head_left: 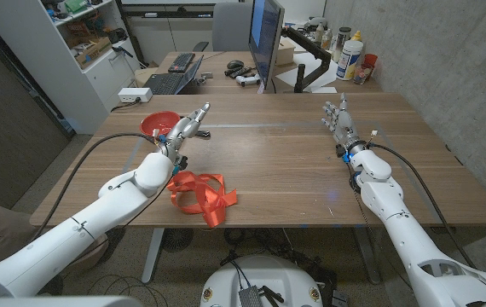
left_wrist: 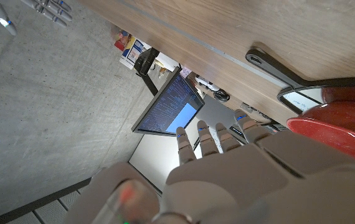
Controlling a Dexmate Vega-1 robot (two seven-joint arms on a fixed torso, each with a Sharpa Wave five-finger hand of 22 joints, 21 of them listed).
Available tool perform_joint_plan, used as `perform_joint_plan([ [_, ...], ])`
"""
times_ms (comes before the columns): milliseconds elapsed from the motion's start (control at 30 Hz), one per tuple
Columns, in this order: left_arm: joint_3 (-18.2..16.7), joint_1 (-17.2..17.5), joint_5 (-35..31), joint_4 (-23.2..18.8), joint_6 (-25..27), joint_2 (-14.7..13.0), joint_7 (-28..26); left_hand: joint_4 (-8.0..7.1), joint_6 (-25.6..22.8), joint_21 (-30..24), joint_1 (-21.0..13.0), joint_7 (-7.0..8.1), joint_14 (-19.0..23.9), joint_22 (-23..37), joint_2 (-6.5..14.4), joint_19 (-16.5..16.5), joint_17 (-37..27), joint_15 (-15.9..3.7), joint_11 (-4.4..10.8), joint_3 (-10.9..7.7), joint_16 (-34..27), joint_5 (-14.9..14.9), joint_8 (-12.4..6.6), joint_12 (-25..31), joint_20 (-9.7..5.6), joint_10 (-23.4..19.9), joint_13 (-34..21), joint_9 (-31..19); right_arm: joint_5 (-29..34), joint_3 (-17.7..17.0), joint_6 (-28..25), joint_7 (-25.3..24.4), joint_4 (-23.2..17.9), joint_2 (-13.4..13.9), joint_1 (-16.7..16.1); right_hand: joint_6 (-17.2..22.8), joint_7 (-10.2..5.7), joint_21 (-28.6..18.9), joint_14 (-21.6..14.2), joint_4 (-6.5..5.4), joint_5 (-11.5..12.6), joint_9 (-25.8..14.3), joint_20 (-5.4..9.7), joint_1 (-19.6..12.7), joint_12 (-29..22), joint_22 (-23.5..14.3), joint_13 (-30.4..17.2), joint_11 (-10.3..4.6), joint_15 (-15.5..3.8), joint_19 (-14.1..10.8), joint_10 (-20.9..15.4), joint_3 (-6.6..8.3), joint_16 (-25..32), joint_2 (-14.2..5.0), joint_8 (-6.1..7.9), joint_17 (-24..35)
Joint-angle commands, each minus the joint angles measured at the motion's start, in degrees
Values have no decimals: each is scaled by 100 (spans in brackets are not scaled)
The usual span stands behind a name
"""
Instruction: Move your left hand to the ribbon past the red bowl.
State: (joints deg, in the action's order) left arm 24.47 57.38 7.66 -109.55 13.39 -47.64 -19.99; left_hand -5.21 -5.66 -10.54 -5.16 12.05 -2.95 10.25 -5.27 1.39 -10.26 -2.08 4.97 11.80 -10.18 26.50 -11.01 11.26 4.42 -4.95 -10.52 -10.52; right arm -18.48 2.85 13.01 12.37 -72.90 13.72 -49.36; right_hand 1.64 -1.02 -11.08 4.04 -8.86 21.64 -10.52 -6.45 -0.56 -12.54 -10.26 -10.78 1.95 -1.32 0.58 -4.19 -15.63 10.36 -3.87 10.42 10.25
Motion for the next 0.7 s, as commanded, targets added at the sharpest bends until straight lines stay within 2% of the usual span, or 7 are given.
perform_joint_plan([
  [33,299,-53,-713,-227,477,-64,-285,1,228,-52,-51,38,-22,11,-14,31,-8,-203,7,76,-53,49,63,-36,6,132,-16,-23,5,18,96,-33,28,27,8,0,19,13,45,18,18,-14,2,-11,-11,-10,-9,-14,-3,55,42,-18,-1,-161,42,26],
  [333,434,-8,-1179,-248,520,12,-512,-3,257,-67,-47,51,-74,11,-22,52,-10,-234,43,113,-39,67,49,-74,-52,286,-17,-25,-27,-1,91,-80,-19,28,-30,4,19,11,65,19,18,-14,22,-12,-12,-10,-8,-23,-8,61,40,-17,-3,-162,45,26],
  [700,631,46,-1684,-306,855,26,-610,-5,247,-76,-47,50,-102,11,-31,72,-10,-245,44,139,-34,82,31,-60,-79,298,-17,-26,-6,6,82,-121,-27,36,-43,-3,20,11,78,20,18,-13,20,-14,-11,-10,-8,-21,-24,73,44,-16,-1,-162,44,25],
])
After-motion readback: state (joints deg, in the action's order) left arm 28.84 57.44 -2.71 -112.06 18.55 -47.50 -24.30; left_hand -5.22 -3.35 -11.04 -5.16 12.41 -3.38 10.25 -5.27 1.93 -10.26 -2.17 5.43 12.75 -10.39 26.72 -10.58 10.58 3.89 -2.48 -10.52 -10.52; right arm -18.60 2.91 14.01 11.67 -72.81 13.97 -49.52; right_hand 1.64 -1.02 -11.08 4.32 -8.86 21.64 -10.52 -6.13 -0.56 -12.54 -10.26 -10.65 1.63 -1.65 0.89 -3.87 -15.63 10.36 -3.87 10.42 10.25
